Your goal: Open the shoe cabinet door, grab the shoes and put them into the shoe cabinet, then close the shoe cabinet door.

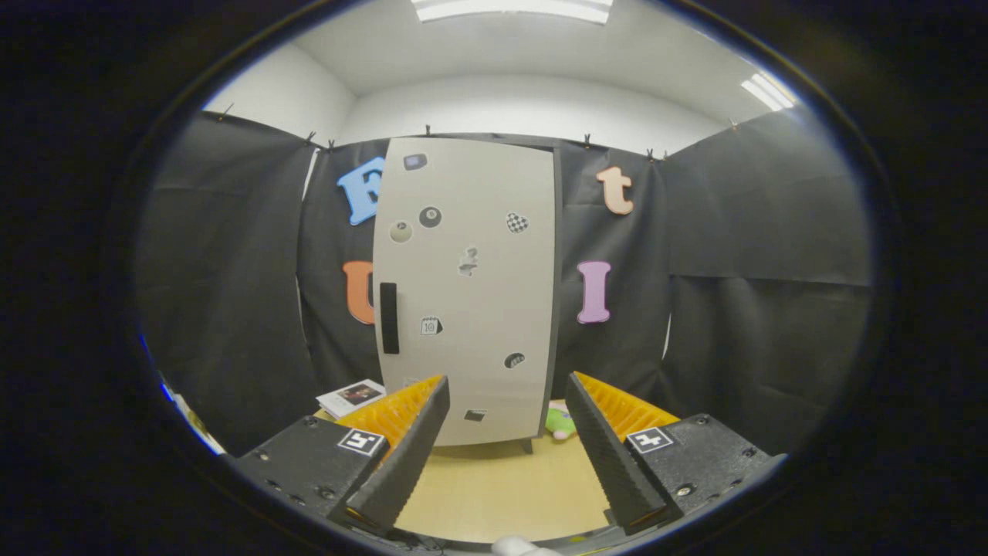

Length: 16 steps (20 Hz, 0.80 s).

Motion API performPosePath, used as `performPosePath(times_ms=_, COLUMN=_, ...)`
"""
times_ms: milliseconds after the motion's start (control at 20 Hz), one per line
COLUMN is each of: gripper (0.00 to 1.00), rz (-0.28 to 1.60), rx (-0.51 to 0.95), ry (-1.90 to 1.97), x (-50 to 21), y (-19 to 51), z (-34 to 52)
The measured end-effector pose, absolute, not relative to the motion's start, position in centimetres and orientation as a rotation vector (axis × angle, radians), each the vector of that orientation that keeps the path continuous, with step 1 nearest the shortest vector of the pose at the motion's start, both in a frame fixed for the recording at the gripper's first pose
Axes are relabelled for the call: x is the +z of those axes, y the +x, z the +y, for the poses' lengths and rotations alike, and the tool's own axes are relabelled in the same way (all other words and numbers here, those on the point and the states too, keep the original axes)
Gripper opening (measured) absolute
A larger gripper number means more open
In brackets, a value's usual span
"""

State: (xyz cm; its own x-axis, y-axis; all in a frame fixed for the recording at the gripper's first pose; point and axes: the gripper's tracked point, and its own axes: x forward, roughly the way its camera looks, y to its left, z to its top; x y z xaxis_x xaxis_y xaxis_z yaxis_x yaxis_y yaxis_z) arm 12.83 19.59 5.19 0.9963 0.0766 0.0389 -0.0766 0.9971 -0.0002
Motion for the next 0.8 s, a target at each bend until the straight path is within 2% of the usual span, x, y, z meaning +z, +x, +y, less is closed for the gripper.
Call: performPosePath(times_ms=800, gripper=0.99, rz=-0.044, rx=0.070, ry=0.002, x=5.63, y=11.78, z=19.33)
